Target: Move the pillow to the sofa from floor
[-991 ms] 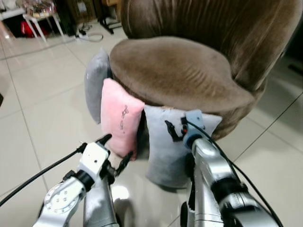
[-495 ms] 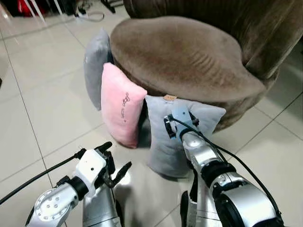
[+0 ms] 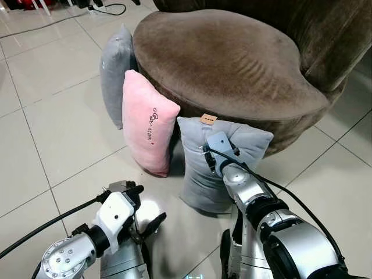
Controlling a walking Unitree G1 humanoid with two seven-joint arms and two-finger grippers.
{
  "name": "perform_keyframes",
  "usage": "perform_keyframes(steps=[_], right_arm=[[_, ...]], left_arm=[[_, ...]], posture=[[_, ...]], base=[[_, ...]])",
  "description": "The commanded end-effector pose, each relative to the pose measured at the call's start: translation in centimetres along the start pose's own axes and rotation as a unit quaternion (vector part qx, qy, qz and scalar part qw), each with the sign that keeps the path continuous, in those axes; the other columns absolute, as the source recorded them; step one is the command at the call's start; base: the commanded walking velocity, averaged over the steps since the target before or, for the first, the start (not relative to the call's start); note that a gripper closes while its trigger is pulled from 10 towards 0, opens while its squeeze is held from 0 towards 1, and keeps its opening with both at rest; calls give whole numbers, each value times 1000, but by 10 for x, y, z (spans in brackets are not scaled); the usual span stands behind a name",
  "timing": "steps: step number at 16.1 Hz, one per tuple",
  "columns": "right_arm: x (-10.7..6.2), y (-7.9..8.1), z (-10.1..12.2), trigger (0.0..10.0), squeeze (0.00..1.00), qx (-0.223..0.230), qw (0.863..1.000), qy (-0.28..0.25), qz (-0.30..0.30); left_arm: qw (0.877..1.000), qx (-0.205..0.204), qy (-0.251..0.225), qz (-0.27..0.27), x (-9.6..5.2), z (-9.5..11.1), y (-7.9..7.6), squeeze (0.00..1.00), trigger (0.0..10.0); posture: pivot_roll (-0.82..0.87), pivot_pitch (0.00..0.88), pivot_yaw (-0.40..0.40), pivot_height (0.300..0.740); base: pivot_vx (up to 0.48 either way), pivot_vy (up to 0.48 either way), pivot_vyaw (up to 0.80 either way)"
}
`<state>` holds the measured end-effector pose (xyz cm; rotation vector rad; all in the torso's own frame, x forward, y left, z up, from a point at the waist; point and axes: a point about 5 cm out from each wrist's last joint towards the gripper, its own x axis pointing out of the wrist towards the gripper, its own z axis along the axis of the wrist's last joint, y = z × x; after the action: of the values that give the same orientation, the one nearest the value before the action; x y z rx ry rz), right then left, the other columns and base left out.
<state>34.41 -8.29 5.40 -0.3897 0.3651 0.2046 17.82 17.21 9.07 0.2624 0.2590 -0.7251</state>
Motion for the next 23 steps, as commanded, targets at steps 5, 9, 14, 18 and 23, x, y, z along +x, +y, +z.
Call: perform_keyframes(steps=[5,9,14,18,23], right_arm=[[-3,5,-19,0,0,-1,999,39,11],[-3,4,-19,0,0,0,999,38,12],[-3,1,-19,0,0,7,999,33,17],[-3,-1,-20,0,0,80,996,33,8],[-9,20,-17,0,0,129,985,-21,111]], left_arm=[[1000,-2,3,-15,0,2,-4,110,10000],[1000,-3,2,-18,3,3,-4,106,10000],[1000,-3,-1,-16,10,4,-2,106,10000],[1000,-3,-10,-9,18,5,1,106,10000],[999,-16,-26,13,30,3,2,110,10000]], posture=[[60,213,52,391],[54,192,48,391],[48,169,40,391],[26,116,28,391],[-16,32,21,391]], base=[[0,0,0],[0,0,0],[0,0,0],[0,0,0],[0,0,0]])
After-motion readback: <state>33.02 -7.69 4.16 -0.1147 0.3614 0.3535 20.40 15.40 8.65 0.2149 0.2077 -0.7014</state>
